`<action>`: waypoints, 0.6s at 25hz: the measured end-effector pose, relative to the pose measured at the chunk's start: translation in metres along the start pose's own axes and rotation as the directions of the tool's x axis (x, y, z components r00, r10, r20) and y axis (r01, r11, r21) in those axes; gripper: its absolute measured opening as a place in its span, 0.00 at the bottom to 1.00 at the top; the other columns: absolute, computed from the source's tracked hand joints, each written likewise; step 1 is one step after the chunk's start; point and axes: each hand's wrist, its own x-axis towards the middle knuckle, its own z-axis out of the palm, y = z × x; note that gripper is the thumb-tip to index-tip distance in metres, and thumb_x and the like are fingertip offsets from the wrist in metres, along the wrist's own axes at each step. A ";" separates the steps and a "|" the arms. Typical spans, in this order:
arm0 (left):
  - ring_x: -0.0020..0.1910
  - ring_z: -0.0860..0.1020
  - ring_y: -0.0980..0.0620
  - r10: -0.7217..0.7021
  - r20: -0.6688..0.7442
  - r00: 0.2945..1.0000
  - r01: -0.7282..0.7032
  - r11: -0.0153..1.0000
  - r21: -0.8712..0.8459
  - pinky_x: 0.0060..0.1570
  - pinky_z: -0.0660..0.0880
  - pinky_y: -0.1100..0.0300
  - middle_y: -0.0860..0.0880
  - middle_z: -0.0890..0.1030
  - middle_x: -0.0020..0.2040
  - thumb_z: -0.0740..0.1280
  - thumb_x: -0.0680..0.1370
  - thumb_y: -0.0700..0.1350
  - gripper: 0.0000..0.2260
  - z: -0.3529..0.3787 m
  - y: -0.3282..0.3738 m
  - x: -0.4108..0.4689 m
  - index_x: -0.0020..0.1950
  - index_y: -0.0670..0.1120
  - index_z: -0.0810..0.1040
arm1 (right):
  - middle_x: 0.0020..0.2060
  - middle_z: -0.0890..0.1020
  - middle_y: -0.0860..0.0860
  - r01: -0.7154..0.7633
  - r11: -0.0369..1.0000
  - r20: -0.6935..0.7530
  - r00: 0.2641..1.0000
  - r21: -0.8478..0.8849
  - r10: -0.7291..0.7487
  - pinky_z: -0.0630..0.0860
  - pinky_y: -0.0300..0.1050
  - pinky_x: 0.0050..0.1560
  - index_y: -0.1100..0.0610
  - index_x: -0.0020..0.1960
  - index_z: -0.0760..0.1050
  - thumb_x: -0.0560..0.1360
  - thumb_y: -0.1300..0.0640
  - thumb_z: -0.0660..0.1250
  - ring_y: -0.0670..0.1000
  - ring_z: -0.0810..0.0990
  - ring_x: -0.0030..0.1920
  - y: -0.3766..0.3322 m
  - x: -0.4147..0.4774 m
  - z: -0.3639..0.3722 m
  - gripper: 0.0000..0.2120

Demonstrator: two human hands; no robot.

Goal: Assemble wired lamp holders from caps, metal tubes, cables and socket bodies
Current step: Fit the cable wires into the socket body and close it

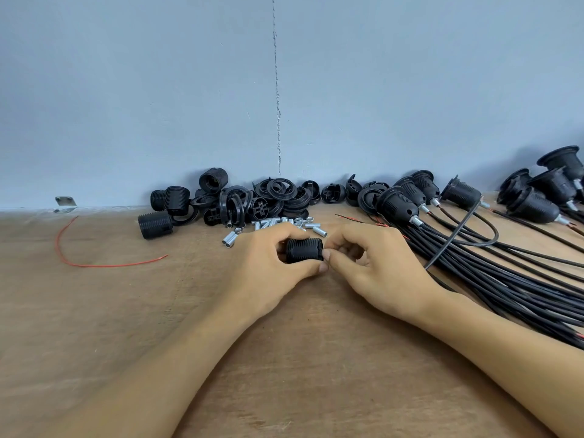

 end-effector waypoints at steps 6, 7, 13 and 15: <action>0.41 0.85 0.58 -0.056 -0.031 0.998 0.055 0.998 -0.004 0.49 0.83 0.48 0.58 0.86 0.41 0.83 0.61 0.54 0.17 0.001 -0.001 0.001 0.47 0.56 0.85 | 0.33 0.80 0.46 -0.016 0.999 0.008 1.000 0.046 0.016 0.68 0.31 0.36 0.52 0.42 0.81 0.76 0.59 0.71 0.45 0.76 0.35 0.000 -0.001 0.000 0.05; 0.41 0.85 0.58 -0.056 -0.024 0.998 0.056 0.998 -0.010 0.49 0.83 0.48 0.58 0.86 0.41 0.84 0.61 0.53 0.17 0.002 -0.001 0.000 0.47 0.56 0.85 | 0.32 0.79 0.45 -0.015 0.999 0.015 1.000 0.051 0.014 0.67 0.30 0.36 0.52 0.42 0.81 0.76 0.59 0.71 0.44 0.75 0.35 0.000 -0.001 0.000 0.05; 0.45 0.85 0.60 -0.023 0.071 0.997 0.026 0.999 -0.035 0.52 0.83 0.56 0.60 0.86 0.44 0.85 0.62 0.46 0.20 -0.003 -0.002 0.001 0.50 0.57 0.84 | 0.32 0.79 0.45 -0.026 0.997 0.028 0.999 0.076 0.024 0.67 0.31 0.37 0.52 0.41 0.81 0.76 0.60 0.71 0.42 0.74 0.34 0.000 0.000 -0.002 0.06; 0.46 0.85 0.59 -0.001 0.113 0.994 0.003 1.000 -0.014 0.53 0.83 0.55 0.60 0.86 0.45 0.85 0.62 0.47 0.22 -0.004 -0.002 0.000 0.51 0.62 0.82 | 0.32 0.79 0.45 -0.018 0.998 0.035 0.999 0.062 0.016 0.67 0.31 0.36 0.53 0.42 0.81 0.75 0.60 0.72 0.43 0.74 0.34 0.000 0.000 -0.002 0.05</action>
